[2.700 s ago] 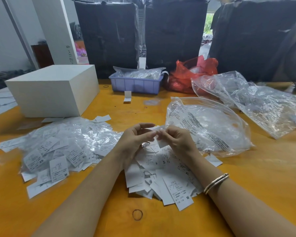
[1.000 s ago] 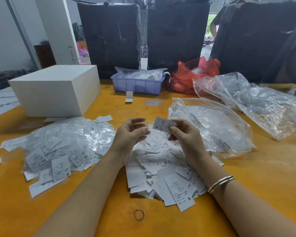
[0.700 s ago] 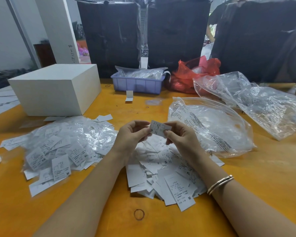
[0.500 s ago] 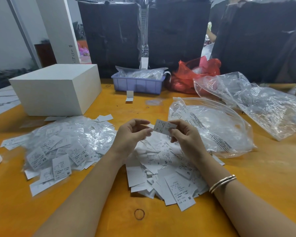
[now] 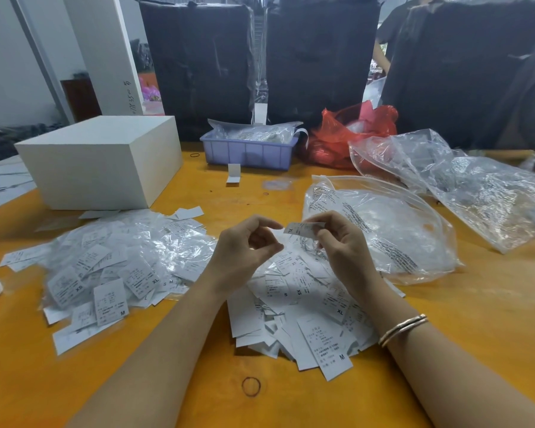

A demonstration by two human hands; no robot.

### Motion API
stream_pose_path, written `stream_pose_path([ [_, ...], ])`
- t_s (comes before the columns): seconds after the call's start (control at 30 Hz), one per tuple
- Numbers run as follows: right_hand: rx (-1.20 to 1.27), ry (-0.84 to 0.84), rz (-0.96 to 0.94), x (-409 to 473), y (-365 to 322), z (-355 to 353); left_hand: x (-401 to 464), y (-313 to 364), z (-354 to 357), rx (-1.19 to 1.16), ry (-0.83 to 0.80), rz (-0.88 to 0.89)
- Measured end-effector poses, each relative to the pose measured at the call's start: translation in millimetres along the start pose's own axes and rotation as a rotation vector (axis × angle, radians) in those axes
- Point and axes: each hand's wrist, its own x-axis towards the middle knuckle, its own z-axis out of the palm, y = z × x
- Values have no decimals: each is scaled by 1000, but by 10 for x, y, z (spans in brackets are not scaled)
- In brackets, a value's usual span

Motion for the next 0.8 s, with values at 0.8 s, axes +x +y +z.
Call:
stream_pose_path([
  [0.8,-185,-113,-82,23,79,-68,-6,-35,11,86,-22,110],
])
